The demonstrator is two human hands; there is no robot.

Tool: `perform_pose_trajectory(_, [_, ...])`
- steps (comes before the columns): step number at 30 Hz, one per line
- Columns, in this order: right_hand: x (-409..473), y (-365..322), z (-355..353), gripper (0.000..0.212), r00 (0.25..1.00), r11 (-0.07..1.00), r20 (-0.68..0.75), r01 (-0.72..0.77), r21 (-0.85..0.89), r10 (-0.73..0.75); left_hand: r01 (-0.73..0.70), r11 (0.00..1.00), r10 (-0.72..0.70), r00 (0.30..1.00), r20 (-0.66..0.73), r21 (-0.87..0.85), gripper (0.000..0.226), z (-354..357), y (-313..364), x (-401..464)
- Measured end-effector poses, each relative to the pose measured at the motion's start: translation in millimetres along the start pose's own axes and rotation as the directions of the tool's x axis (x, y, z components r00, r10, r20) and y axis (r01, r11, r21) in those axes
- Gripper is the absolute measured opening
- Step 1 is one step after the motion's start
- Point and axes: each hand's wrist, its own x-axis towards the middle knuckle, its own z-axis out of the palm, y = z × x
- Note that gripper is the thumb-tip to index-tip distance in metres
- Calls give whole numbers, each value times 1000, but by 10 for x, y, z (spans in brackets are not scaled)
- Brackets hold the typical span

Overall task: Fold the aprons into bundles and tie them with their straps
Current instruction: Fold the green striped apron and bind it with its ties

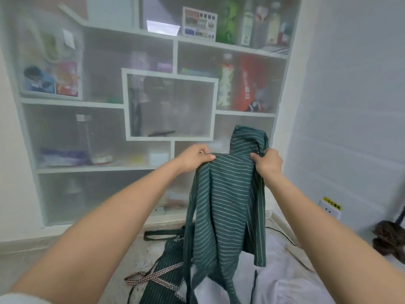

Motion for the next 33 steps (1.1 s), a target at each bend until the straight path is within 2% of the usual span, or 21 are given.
perform_pose_trajectory(2, [-43, -39, 16, 50, 996, 978, 80, -6, -208, 24, -73, 995, 73, 997, 13, 65, 19, -134, 92, 105])
perform_pose_trajectory(4, [-99, -157, 52, 89, 992, 932, 104, 106, -346, -74, -175, 977, 168, 984, 60, 125, 14, -214, 252, 207])
perform_pose_trajectory(5, [-112, -239, 64, 99, 970, 921, 160, 228, -317, -185, -226, 962, 215, 973, 79, 157, 13, -239, 341, 243])
perform_pose_trajectory(6, [-112, -322, 79, 102, 927, 927, 245, 332, -176, -285, -266, 947, 253, 963, 91, 179, 13, -261, 419, 272])
perform_pose_trajectory(8, [-101, -467, 91, 90, 846, 929, 385, 350, 120, -369, -310, 933, 295, 950, 106, 184, 12, -308, 515, 296])
perform_pose_trajectory(9, [-81, -513, 85, 74, 828, 919, 401, 362, 153, -393, -317, 932, 301, 947, 110, 176, 12, -340, 531, 299])
perform_pose_trajectory(11, [-13, -541, 65, 32, 817, 892, 383, 449, 44, -430, -285, 947, 268, 956, 123, 151, 20, -422, 525, 279])
perform_pose_trajectory(12, [18, -534, 68, 16, 822, 886, 371, 464, 2, -432, -244, 953, 223, 966, 130, 180, 26, -485, 490, 268])
perform_pose_trajectory(13, [44, -518, 68, 11, 835, 889, 352, 458, -19, -422, -209, 944, 178, 974, 138, 257, 29, -552, 439, 258])
perform_pose_trajectory(15, [95, -500, 67, 14, 893, 921, 248, 389, -6, -375, -142, 895, 87, 985, 147, 424, 28, -708, 292, 243])
perform_pose_trajectory(17, [127, -497, 47, 21, 932, 946, 159, 321, 48, -325, -59, 893, 15, 995, 101, 446, 34, -870, 136, 212])
perform_pose_trajectory(19, [130, -519, 39, 17, 942, 956, 167, 292, 7, -290, -16, 894, 7, 1000, 22, 448, 31, -993, 80, 156])
perform_pose_trajectory(20, [103, -556, 46, 8, 934, 957, 227, 289, -29, -275, -28, 892, 38, 999, -12, 451, 24, -1021, 107, 129])
perform_pose_trajectory(21, [54, -611, 68, 12, 907, 953, 320, 301, -41, -273, -68, 894, 95, 995, -40, 443, 18, -1025, 166, 115])
perform_pose_trajectory(23, [-31, -744, 143, 36, 806, 932, 487, 359, 51, -337, -206, 895, 240, 970, -38, 395, 10, -986, 379, 113])
perform_pose_trajectory(25, [-111, -888, 227, 27, 761, 897, 478, 407, 172, -437, -313, 872, 329, 944, 22, 376, 8, -925, 589, 119])
perform_pose_trajectory(26, [-131, -948, 250, 14, 778, 897, 448, 398, 191, -441, -320, 864, 334, 942, 31, 388, 6, -901, 640, 137])
perform_pose_trajectory(27, [-161, -1011, 245, 3, 803, 912, 431, 363, 190, -410, -299, 866, 321, 947, 14, 401, 2, -889, 657, 149])
perform_pose_trajectory(30, [-135, -1034, 227, 23, 867, 965, 424, 220, 144, -261, -104, 915, 185, 967, -175, 390, 33, -885, 553, 142])
perform_pose_trajectory(32, [-109, -1012, 249, 21, 912, 974, 357, 148, 170, -201, 6, 921, 139, 929, -342, 389, 45, -838, 490, 92])
perform_pose_trajectory(33, [-93, -995, 269, 17, 938, 973, 301, 116, 199, -173, 29, 938, 115, 913, -392, 344, 43, -805, 483, 67])
